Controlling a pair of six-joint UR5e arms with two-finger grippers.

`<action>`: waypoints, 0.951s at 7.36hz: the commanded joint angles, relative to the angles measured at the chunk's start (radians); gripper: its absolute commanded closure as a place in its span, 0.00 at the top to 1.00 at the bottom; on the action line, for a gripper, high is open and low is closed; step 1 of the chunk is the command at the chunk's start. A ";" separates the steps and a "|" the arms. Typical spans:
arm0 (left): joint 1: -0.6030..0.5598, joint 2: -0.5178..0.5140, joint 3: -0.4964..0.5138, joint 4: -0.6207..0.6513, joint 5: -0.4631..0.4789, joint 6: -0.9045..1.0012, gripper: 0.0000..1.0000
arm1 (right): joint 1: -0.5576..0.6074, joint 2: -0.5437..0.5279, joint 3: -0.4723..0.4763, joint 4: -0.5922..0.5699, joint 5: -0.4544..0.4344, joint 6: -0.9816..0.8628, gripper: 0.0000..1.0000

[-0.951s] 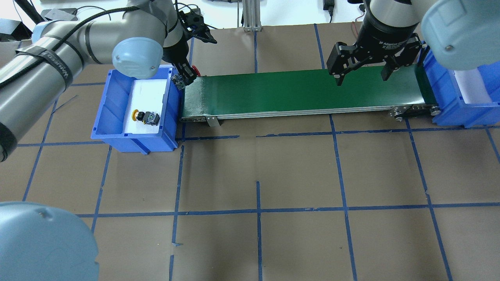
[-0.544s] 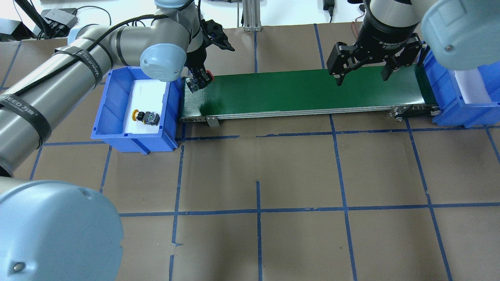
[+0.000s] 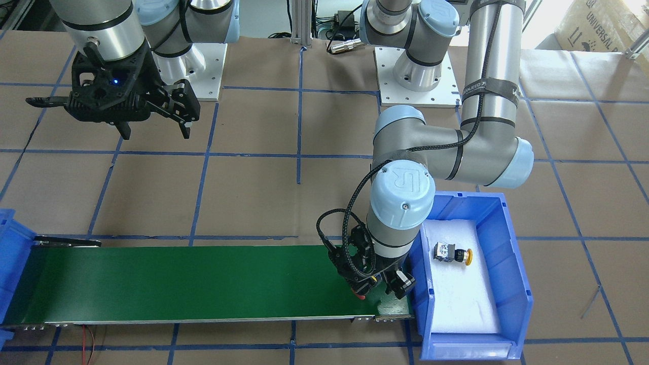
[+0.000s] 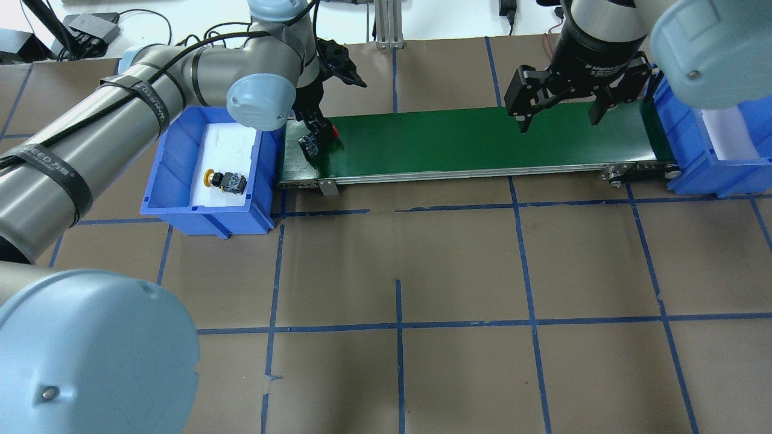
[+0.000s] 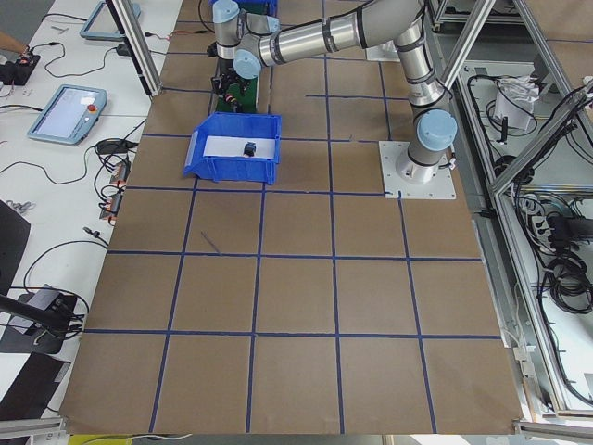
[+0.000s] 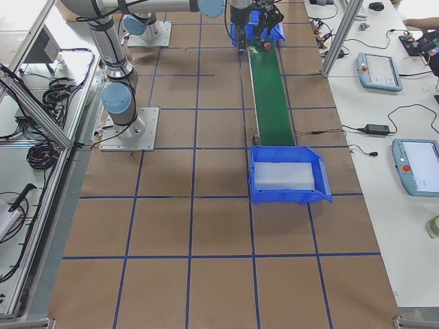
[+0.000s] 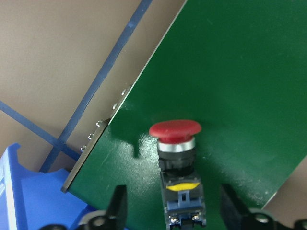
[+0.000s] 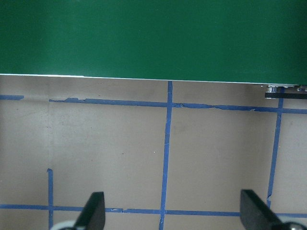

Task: Transport two buttons from left to right
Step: 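Open the left gripper to drop the button onto the belt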

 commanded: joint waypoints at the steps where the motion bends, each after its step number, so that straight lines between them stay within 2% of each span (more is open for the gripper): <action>1: 0.025 0.052 0.019 -0.008 0.012 0.007 0.95 | 0.000 0.000 0.000 0.000 0.002 0.000 1.00; 3: 0.141 0.144 -0.007 -0.040 0.018 0.051 0.94 | 0.000 0.000 0.000 0.000 0.000 0.000 1.00; 6: 0.281 0.171 -0.079 -0.041 -0.029 0.339 0.93 | 0.000 0.000 -0.002 0.000 0.002 0.000 1.00; 7: 0.295 0.181 -0.104 -0.034 -0.019 0.496 0.87 | 0.000 0.000 -0.002 0.000 0.002 0.002 1.00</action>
